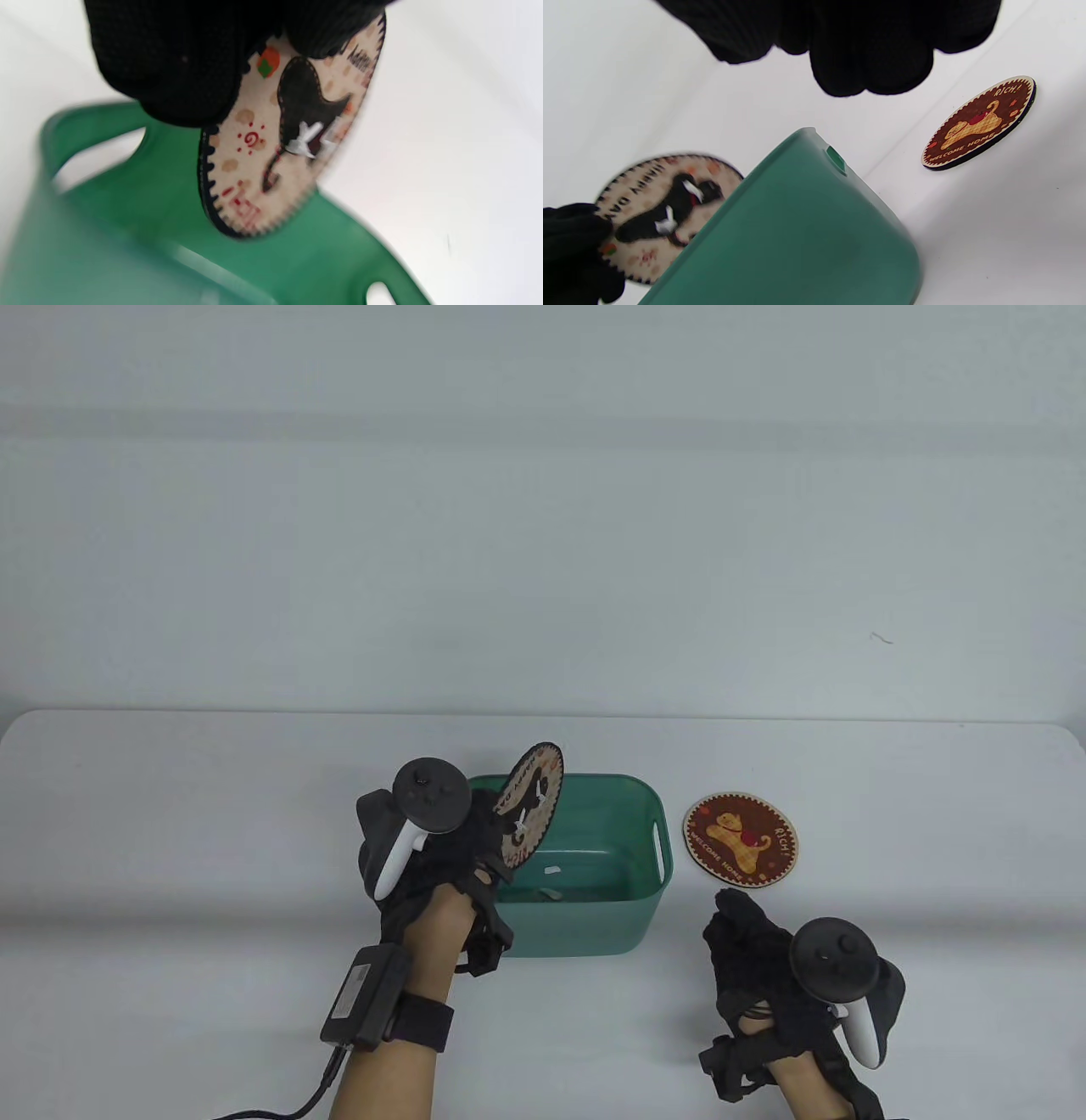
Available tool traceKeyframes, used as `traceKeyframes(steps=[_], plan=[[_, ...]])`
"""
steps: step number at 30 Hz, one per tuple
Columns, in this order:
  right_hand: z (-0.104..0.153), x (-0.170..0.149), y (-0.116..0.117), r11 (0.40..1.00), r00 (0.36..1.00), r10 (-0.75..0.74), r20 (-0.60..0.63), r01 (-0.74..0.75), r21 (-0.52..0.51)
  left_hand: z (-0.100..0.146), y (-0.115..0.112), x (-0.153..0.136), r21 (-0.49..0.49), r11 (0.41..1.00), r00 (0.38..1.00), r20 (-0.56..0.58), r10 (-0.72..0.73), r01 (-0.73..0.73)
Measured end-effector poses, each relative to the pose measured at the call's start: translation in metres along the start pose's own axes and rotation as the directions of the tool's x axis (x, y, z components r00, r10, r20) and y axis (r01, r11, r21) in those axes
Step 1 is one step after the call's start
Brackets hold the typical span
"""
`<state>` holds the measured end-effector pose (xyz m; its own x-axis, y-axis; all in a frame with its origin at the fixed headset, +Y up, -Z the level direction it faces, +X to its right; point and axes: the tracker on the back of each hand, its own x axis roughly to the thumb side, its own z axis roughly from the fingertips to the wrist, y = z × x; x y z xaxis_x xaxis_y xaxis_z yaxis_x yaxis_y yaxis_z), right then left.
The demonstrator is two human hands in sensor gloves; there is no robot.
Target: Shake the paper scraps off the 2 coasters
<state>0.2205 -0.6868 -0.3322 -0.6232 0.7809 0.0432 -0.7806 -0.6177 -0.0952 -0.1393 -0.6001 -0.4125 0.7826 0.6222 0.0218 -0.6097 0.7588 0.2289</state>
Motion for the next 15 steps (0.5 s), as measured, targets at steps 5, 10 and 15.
traceKeyframes(steps=[5, 10, 15], plan=[[0.000, 0.000, 0.001, 1.000, 1.000, 0.005, 0.000, -0.005, 0.004, -0.001, 0.001, -0.002, -0.051, 0.998, 0.999, -0.021, -0.026, 0.024], [-0.001, 0.000, 0.000, 1.000, 1.000, 0.004, -0.003, -0.004, 0.003, -0.002, -0.004, -0.001, -0.142, 0.987, 0.997, -0.001, -0.083, 0.082], [-0.001, -0.001, 0.000, 1.000, 1.000, 0.004, -0.009, -0.004, 0.007, -0.005, -0.009, -0.006, -0.316, 0.946, 0.995, -0.035, -0.092, 0.077]])
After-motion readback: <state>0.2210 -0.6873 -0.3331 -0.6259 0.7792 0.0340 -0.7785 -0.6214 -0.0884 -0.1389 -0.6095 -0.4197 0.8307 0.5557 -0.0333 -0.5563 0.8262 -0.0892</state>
